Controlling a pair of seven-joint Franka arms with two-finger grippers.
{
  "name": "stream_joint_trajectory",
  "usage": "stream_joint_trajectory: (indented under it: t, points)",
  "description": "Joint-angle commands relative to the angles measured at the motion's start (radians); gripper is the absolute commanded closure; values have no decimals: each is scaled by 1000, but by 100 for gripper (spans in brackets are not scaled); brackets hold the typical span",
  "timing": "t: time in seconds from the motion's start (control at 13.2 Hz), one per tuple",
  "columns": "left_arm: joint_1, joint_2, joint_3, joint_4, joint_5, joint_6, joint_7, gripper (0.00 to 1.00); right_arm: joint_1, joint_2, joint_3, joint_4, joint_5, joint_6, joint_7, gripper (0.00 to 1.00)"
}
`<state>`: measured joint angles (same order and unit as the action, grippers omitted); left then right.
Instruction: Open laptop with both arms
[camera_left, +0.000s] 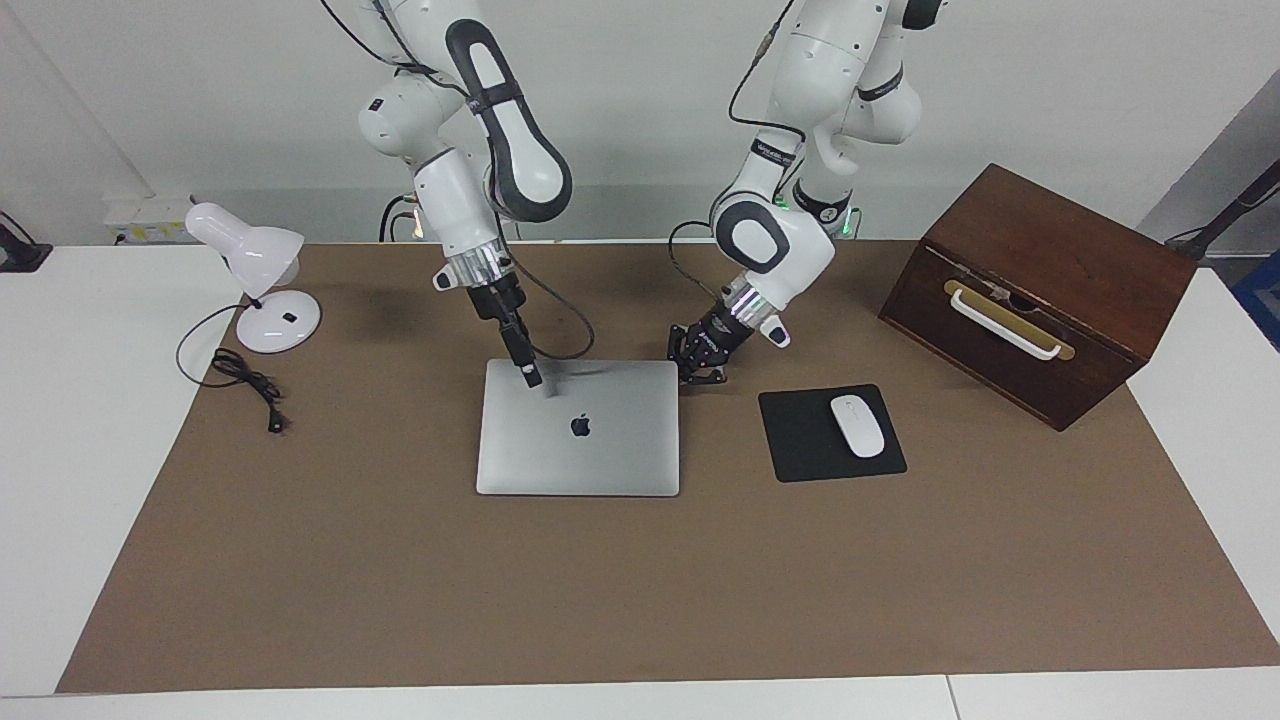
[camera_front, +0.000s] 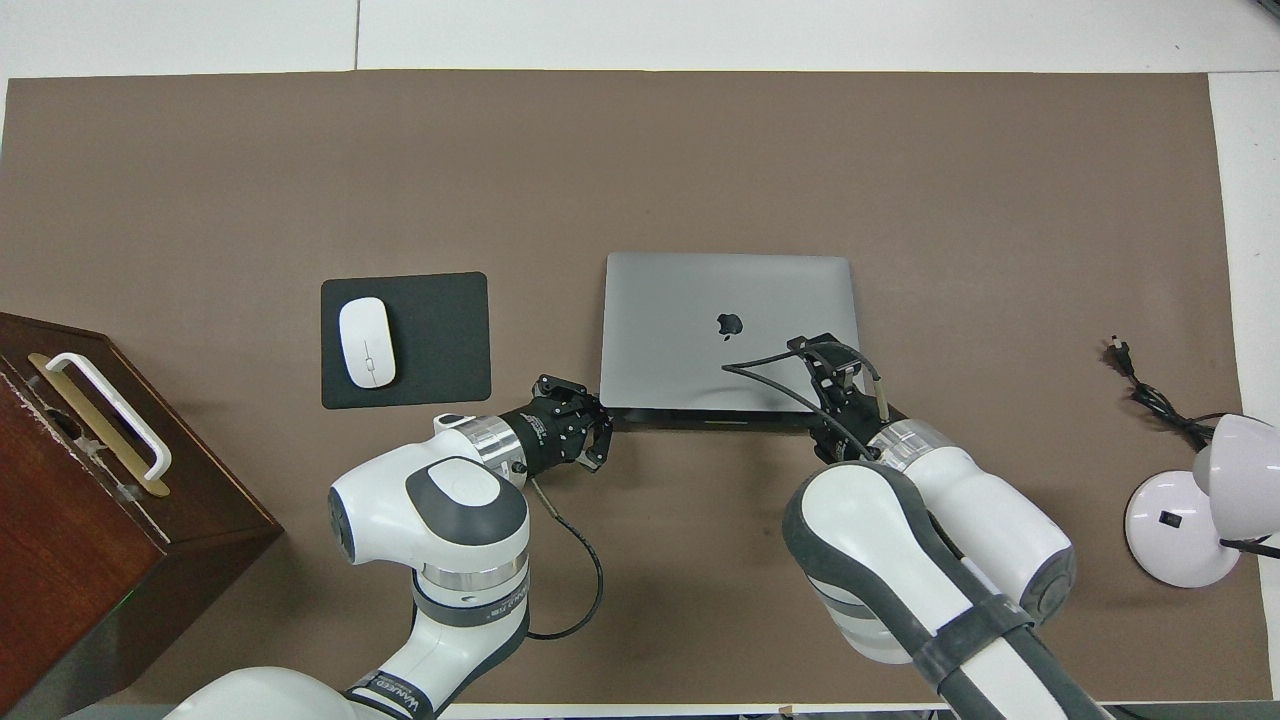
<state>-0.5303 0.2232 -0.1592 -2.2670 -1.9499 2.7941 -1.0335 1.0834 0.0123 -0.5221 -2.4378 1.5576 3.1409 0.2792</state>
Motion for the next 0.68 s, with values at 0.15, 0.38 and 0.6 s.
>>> stream_joint_trajectory:
  t: [0.15,0.38,0.6]
  points:
    - [12,47,7,12,-23,13,43,100,-13,28,-6,59,30,-22,-40,0]
    - [12,47,7,12,-23,15,43,100,-13,47,-6,92,30,-24,-40,0]
    - [9,47,7,12,-23,16,44,100,-23,72,-7,144,30,-38,-40,0]
